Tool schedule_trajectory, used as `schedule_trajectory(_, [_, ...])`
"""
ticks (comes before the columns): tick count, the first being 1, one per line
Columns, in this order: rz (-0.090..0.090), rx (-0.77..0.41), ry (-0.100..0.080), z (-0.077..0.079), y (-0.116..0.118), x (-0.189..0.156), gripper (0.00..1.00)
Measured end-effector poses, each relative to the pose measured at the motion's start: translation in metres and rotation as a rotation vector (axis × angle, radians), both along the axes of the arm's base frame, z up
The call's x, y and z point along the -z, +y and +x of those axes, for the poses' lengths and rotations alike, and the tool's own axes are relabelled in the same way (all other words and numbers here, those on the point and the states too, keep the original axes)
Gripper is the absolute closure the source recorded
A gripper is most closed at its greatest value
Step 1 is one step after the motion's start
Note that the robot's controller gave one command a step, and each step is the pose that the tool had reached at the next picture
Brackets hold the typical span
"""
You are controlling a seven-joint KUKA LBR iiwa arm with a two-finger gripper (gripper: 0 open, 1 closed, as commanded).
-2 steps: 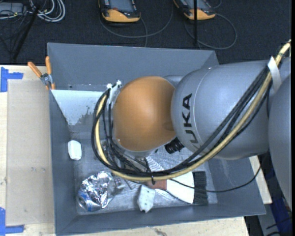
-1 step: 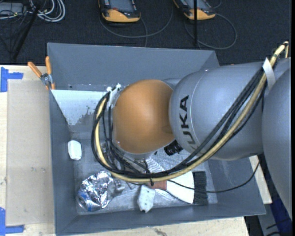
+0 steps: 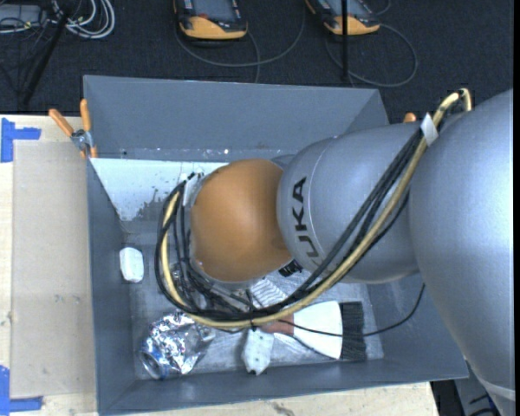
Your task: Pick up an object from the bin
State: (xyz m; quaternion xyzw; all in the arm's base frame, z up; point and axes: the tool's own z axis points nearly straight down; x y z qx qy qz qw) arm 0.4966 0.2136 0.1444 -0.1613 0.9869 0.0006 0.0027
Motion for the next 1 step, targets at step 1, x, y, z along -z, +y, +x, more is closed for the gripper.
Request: schedule_trajectory(1, [-0.001,-0.424,0.002,0.0078,0.0116,0.0656,1.00])
